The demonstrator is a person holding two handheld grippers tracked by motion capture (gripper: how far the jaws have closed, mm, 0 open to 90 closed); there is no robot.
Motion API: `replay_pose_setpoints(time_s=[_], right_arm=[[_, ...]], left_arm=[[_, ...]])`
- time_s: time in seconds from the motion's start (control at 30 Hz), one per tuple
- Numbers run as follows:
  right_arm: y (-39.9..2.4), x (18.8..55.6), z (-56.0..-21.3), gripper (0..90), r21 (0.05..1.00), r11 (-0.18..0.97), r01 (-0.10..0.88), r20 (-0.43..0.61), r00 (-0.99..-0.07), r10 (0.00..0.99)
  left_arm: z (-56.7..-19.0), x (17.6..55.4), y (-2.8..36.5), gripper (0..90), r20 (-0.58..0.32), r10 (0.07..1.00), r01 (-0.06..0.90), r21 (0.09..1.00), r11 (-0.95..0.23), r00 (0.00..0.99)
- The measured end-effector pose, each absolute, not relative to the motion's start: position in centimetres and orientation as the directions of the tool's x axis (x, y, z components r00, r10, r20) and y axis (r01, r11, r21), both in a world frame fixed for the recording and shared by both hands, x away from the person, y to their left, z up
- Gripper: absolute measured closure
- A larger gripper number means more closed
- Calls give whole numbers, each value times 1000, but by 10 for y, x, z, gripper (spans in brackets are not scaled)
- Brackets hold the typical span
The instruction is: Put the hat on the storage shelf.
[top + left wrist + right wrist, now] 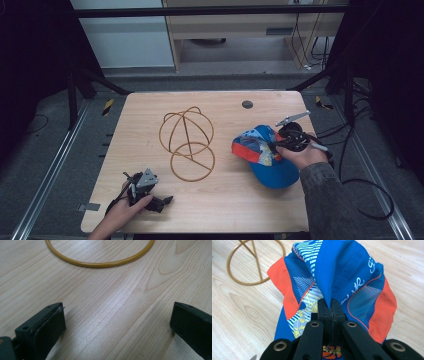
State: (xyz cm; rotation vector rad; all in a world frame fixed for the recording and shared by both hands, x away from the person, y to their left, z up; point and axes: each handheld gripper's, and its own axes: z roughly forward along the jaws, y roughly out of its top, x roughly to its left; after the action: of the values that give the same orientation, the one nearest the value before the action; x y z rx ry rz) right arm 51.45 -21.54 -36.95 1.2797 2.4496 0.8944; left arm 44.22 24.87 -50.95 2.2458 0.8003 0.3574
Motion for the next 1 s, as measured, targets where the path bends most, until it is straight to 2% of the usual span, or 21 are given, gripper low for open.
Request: replay_pose_setpoints(time_s=[1.0], right_arm=[[-211, 502, -314, 898, 704, 455, 545, 9, -648, 762]], left_arm=[[-510, 442, 249, 0, 17, 640, 442, 710, -549, 768]])
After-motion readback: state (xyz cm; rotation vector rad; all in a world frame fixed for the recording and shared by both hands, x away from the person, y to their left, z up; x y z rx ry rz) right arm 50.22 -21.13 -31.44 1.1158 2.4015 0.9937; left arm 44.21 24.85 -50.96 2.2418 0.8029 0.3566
